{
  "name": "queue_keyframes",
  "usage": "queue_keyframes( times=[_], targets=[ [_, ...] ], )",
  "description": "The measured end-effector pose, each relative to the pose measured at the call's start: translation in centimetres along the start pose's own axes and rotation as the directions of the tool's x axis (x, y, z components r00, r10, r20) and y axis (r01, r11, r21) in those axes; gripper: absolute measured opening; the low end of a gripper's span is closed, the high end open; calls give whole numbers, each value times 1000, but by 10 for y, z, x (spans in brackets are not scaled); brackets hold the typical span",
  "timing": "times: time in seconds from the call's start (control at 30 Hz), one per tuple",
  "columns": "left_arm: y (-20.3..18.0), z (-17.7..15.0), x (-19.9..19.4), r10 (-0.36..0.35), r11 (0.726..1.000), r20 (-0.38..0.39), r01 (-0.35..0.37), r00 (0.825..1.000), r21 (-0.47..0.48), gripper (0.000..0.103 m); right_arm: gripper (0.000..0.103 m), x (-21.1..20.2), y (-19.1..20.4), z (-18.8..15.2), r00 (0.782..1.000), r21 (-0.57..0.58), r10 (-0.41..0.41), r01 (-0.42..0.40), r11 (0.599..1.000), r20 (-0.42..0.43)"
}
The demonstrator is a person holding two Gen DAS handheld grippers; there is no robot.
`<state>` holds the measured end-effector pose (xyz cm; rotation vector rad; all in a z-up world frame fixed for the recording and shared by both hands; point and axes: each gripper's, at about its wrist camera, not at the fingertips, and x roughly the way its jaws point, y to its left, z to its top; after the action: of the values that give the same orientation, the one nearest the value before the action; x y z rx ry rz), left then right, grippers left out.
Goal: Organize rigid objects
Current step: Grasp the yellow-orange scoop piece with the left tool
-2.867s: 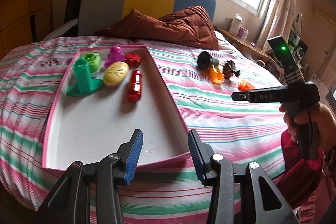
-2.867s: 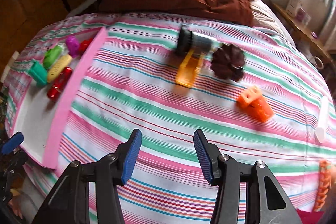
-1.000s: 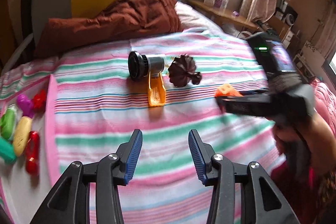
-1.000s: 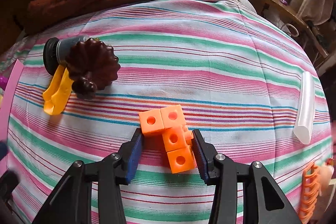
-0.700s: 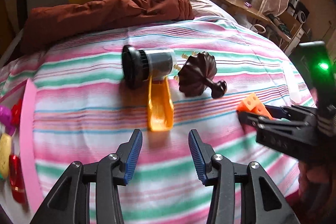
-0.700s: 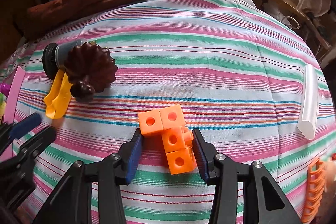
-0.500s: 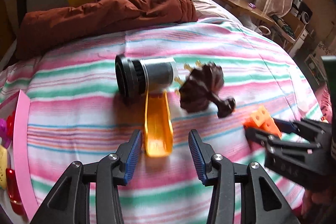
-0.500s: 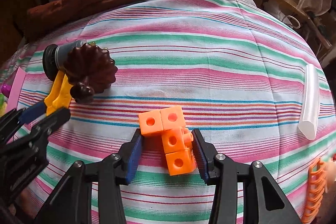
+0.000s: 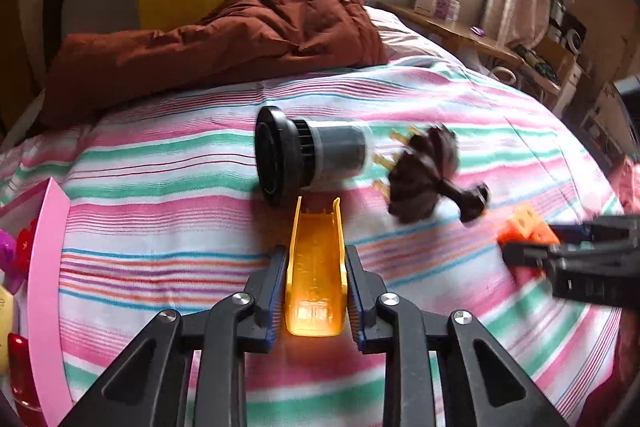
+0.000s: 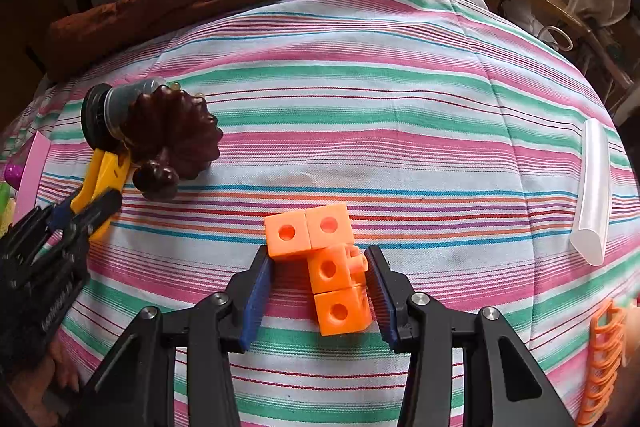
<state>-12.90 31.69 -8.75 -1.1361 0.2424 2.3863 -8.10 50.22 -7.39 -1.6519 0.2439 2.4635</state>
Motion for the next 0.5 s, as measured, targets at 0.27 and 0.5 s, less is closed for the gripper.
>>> queue_keyframes(
  times=[0.27, 0.5],
  targets=[
    [-12, -15, -12, 36, 998, 2, -36, 999, 56, 26, 46, -2, 5, -1, 1000, -17, -18, 18, 1000, 7],
    [-13, -26, -24, 48, 997, 2, -48, 999, 61, 26, 45, -4, 12, -2, 1000, -51, -18, 19, 999, 21]
  ],
)
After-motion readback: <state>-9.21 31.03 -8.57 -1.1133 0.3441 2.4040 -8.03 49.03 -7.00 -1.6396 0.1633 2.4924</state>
